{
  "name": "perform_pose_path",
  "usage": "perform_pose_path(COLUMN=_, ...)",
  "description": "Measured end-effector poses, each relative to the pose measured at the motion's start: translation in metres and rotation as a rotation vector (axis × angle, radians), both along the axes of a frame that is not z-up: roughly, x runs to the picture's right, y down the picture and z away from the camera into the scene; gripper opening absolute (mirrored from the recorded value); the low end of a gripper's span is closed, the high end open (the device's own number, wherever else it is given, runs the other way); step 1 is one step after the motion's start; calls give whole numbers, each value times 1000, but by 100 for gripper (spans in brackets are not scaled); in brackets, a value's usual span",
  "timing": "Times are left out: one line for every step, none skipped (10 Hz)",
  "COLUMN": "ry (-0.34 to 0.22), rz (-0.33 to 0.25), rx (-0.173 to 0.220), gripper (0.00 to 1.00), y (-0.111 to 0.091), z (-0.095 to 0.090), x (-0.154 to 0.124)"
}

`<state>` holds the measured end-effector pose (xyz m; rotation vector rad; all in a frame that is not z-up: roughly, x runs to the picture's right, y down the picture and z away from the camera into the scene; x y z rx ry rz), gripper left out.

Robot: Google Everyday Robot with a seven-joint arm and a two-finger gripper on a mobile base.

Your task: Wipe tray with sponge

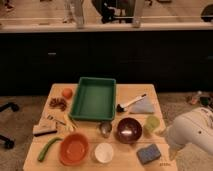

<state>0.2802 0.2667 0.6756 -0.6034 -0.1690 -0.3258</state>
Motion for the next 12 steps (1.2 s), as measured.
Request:
perform_pose_path(ry=-9, rz=-12, rx=-12, gripper=80, y=4, z=0, x=-1)
perform_pose_path(ry=-25, rz=-35, rx=-28, gripper=80, y=9, z=2, x=-7)
perform_pose_path(ry=-37, rz=-52, rx=-36, gripper=80, y=11, z=4, x=-13)
perform_pose_path(ry=-50, rz=-63, rx=-48, gripper=80, y=14, z=5, x=-18)
perform_pose_path(ry=-69, rz=-69, rx=-71, gripper=80, y=22, z=6, x=-24)
perform_pose_path(ry=-71, rz=-72, rx=-78, gripper=80, y=26, z=7, x=-27)
perform_pose_path(ry=-70, rz=-74, rx=-78, gripper=80, y=28, z=10, x=-30)
perform_pose_path(ry=-63, rz=-55, rx=-75, gripper=80, y=31, z=17, x=-33)
perform_pose_path(ry=-44, rz=-29, rx=-71, gripper=80, y=30, z=23, x=-30)
perform_pose_path(ry=-29, rz=-13, rx=-69, gripper=80, y=30, z=26, x=-28)
perform_pose_path(ry=-8, rz=7, rx=-64, gripper=80, y=28, z=33, x=-27)
perform_pose_path(ry=8, rz=22, rx=-62, gripper=80, y=26, z=39, x=-26)
